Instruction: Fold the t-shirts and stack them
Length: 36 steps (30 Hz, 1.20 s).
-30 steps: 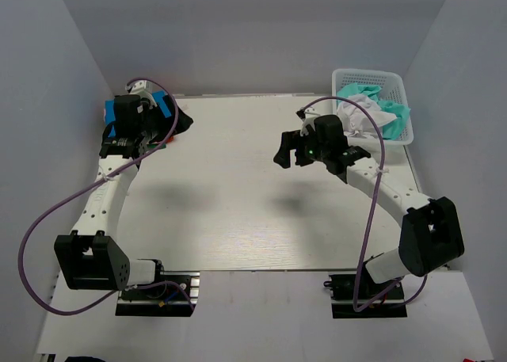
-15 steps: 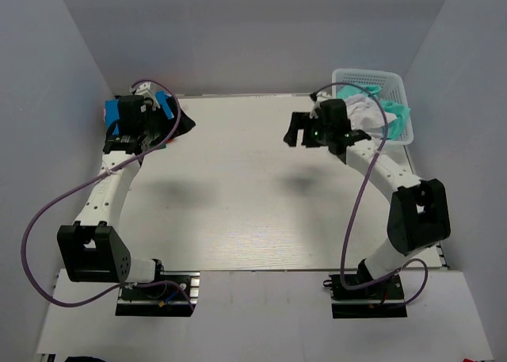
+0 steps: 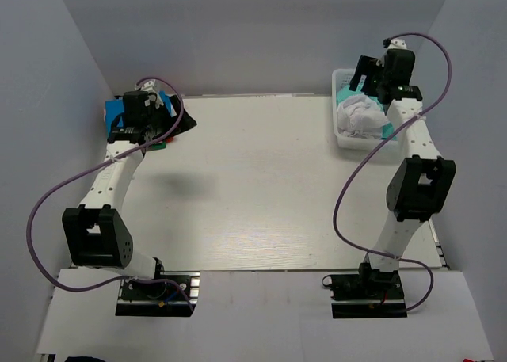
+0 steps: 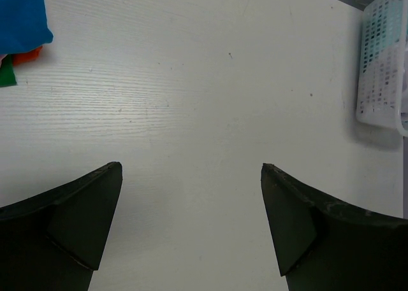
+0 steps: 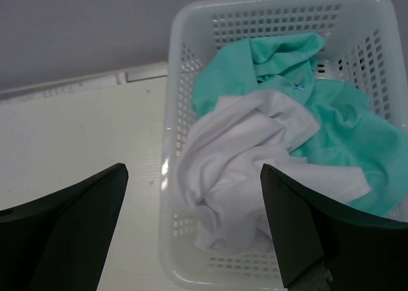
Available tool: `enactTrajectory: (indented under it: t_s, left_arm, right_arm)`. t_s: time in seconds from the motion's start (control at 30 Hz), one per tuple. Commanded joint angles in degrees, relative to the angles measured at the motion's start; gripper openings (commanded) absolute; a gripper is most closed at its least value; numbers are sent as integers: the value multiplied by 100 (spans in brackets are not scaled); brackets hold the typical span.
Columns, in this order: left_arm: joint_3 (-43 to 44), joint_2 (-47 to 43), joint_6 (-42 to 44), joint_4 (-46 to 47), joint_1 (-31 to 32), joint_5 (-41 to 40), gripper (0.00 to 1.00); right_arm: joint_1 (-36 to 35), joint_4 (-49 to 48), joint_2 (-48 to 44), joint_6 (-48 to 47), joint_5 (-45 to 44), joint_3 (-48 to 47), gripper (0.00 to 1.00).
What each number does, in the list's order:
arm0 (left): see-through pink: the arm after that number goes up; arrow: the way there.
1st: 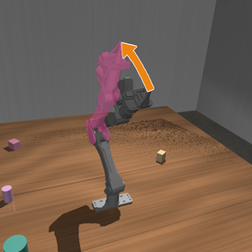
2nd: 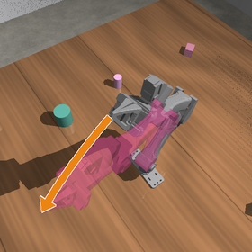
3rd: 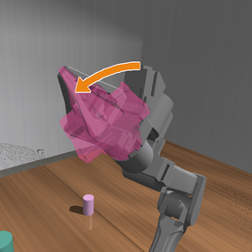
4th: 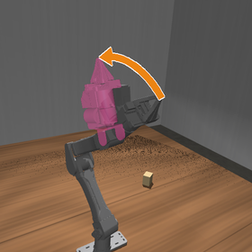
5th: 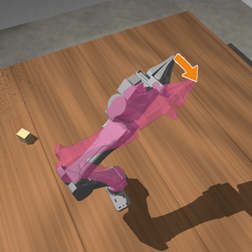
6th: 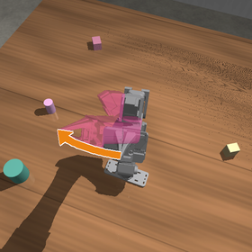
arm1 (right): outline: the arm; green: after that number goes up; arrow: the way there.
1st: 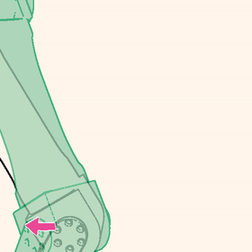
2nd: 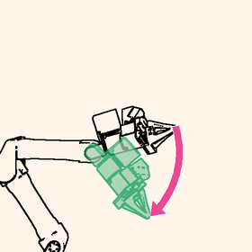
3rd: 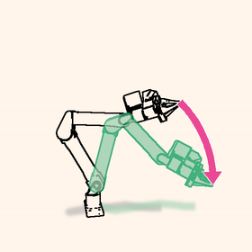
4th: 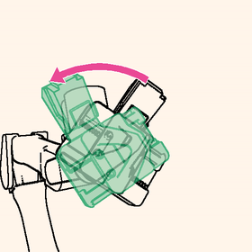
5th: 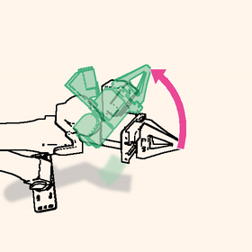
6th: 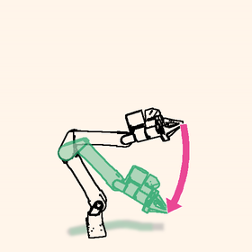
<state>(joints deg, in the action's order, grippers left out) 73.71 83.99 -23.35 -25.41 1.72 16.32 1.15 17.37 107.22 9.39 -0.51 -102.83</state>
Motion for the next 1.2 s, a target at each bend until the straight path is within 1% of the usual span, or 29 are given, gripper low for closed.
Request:
enactTrajectory:
  t_s: [0.0,0.03,0.07,0.1,0.17,0.27,0.3,0.37,0.43,0.57,0.7,0.73,0.8,0.83,0.87,0.9,0.93,1.03,1.07,1.13,1.17]
  left_arm:
    - [345,65,103,-130,-22,-49,100]
    - [346,65,103,-183,-22,-50,100]
    - [398,118,103,-184,-22,-50,100]
    - [398,118,103,-184,-22,-102,100]
    - [398,170,103,-184,-22,-102,100]
    - [451,223,155,-245,-22,-164,100]
    - [503,224,156,-245,-22,-225,100]
    - [504,284,156,-245,-22,-225,100]
    - [565,363,156,-307,-22,-286,100]
    - [767,487,156,-429,-22,-287,100]
    - [890,610,156,-491,-22,-287,100]
    - [890,610,156,-491,-22,-287,100]
    - [943,610,156,-544,-22,-287,100]
    - [943,610,156,-544,-22,-287,100]
    - [943,610,156,-544,-22,-287,100]
    - [943,610,156,-544,-22,-287,100]
    - [943,610,156,-544,-22,-287,100]
    - [943,610,156,-544,-22,-287,100]
    - [943,558,156,-483,-22,-287,100]
    - [874,558,156,-422,-22,-287,100]
    - [873,497,156,-334,-22,-182,100]
  right_arm:
    - [376,1176,553,-664,420,-799,90]
    - [412,1347,859,-736,386,-974,90]
    - [456,1514,1097,-806,272,-1342,90]
    - [544,1829,1212,-920,228,-1528,90]
    - [640,1884,1537,-912,113,-1574,90]
    - [790,1990,1942,-912,209,-1644,90]
    - [799,2034,2013,-1165,253,-1670,90]
    - [799,1947,2371,-1263,376,-1670,90]
    - [799,1894,2522,-1282,368,-1784,90]
    - [799,1394,3102,-1273,297,-1960,90]
    - [755,1366,3471,-1290,403,-2224,90]
    - [747,1349,3499,-1290,438,-2189,84]
    - [738,1331,3534,-1256,491,-2137,65]
    - [720,1322,3525,-1255,560,-2110,47]
    - [729,1235,3508,-1220,579,-2040,36]
    - [738,1191,3447,-1194,605,-1935,23]
    - [738,1138,3333,-1185,675,-1882,0]
    - [746,787,2981,-1115,806,-1662,0]
    - [755,638,2641,-1080,825,-1583,0]
    - [764,453,2375,-1079,808,-1565,0]
    - [764,330,2000,-1097,799,-1626,0]
